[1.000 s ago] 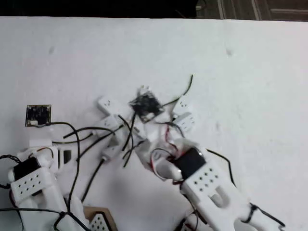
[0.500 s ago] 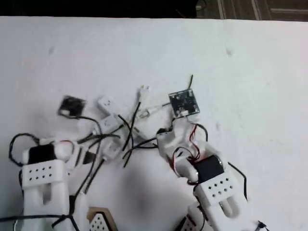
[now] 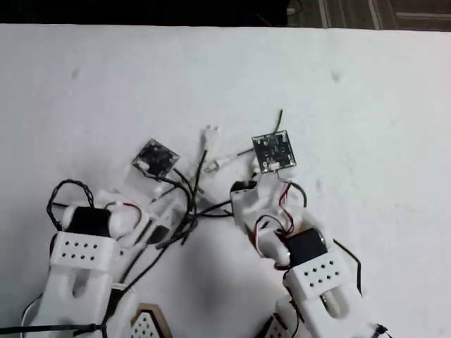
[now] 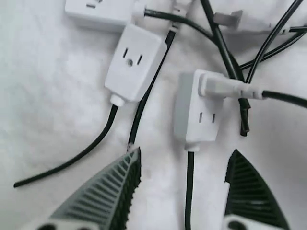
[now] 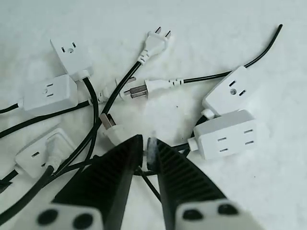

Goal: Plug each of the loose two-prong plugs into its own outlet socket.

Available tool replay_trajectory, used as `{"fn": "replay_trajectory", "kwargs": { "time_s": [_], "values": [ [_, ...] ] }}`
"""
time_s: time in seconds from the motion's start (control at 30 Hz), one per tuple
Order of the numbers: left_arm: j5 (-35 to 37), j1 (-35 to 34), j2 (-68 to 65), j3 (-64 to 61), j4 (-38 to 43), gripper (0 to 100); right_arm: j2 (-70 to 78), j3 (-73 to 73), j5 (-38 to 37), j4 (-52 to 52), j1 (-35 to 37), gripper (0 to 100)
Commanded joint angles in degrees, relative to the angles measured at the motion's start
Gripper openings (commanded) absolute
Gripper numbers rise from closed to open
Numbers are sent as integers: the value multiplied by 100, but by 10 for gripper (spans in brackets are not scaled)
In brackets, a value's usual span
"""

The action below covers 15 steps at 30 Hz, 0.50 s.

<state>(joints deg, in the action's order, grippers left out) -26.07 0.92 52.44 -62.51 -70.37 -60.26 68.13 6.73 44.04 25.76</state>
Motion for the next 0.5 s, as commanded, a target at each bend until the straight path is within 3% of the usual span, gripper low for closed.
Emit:
{"fn": "replay_trajectory", "kwargs": {
  "time_s": [0.0,0.2,0.47],
  "values": [
    [53,233,-549,202,404,288,-66,-35,26,-66,-57,18],
    [53,330,-2440,352,1530,287,-66,-35,26,-57,-66,18],
    [519,523,-3670,1204,1354,247,-101,-26,26,-57,-84,18]
  ]
}}
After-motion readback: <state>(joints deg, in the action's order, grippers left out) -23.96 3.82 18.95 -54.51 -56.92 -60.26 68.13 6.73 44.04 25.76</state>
